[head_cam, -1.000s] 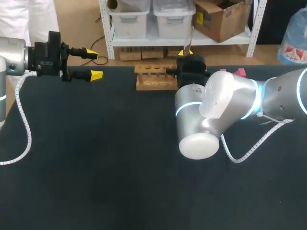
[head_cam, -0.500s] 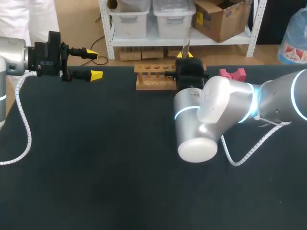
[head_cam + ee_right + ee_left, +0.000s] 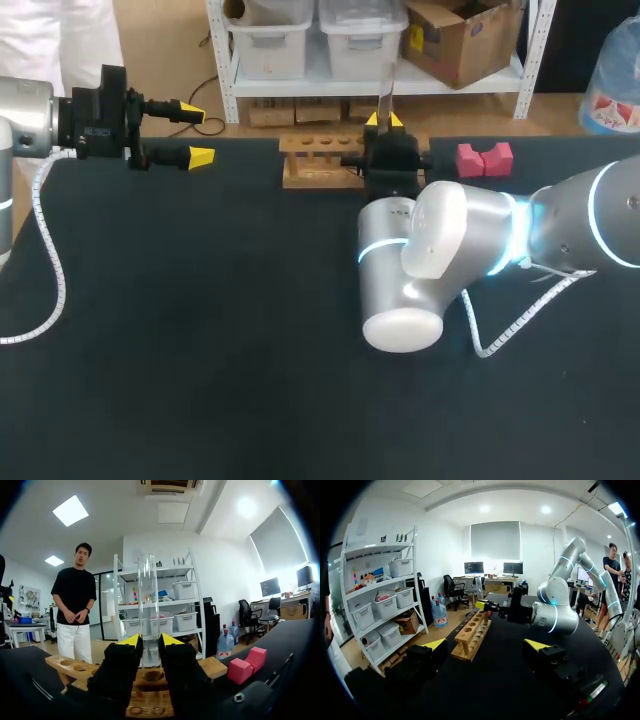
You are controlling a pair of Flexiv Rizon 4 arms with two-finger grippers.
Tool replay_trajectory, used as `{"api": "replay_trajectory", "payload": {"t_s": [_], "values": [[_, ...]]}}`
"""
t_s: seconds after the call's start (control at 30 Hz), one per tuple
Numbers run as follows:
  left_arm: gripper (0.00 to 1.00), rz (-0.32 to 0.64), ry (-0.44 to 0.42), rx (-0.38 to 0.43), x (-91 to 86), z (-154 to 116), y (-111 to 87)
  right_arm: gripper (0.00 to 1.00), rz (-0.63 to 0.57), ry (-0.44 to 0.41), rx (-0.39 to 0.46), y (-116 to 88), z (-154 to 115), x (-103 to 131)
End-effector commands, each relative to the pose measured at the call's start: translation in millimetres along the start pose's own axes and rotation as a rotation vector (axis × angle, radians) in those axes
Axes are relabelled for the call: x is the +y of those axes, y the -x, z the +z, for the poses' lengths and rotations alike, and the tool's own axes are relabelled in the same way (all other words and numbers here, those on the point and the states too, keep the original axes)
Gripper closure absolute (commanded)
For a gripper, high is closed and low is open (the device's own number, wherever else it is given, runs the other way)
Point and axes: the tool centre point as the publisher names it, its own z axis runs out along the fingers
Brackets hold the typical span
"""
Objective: Grasp the test tube, adjust it, and insert it.
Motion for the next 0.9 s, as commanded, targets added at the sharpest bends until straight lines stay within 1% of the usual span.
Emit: {"api": "replay_trajectory", "payload": {"t_s": [0.03, 0.07, 0.1, 0.13, 0.17, 0.2, 0.23, 0.5, 0.73, 0.83, 0.9], "values": [[0.00, 0.003, 0.005, -0.004, -1.4, 0, -1.1, 1.00, 0.003, 0.138, 0.006, -1, -2, -2], [0.00, 0.003, 0.005, -0.004, -1.4, 0, -1.1, 1.00, 0.002, 0.137, 0.008, -1, -2, -2], [0.00, 0.003, 0.005, -0.004, -1.4, 0, -1.1, 0.89, 0.001, 0.136, 0.009, 0, -2, -2], [0.00, 0.003, 0.005, -0.004, -1.4, 0, -1.1, 0.69, 0.000, 0.137, 0.010, 0, -2, -3], [0.00, 0.003, 0.005, -0.004, -1.4, 0, -1.1, 0.56, -0.002, 0.138, 0.010, 0, -2, -3], [0.00, 0.003, 0.005, -0.004, -1.4, 0, -1.1, 0.26, -0.002, 0.138, 0.010, 1, -2, -3], [0.00, 0.003, 0.005, -0.004, -1.4, 0, -1.1, 0.00, -0.002, 0.139, 0.012, 1, -2, -3], [0.00, 0.003, 0.005, -0.004, -1.4, 0, -1.1, 0.00, 0.001, 0.146, 0.019, 8, -2, -3], [0.00, 0.003, 0.005, -0.004, -1.4, 0, -1.1, 0.00, 0.027, 0.154, 0.033, 26, -9, -4], [0.00, 0.003, 0.005, -0.004, -1.4, 0, -1.1, 0.00, 0.059, 0.176, 0.059, 34, -15, -4], [0.00, 0.003, 0.005, -0.004, -1.4, 0, -1.1, 0.00, 0.059, 0.190, 0.078, 38, -19, -4]]}}
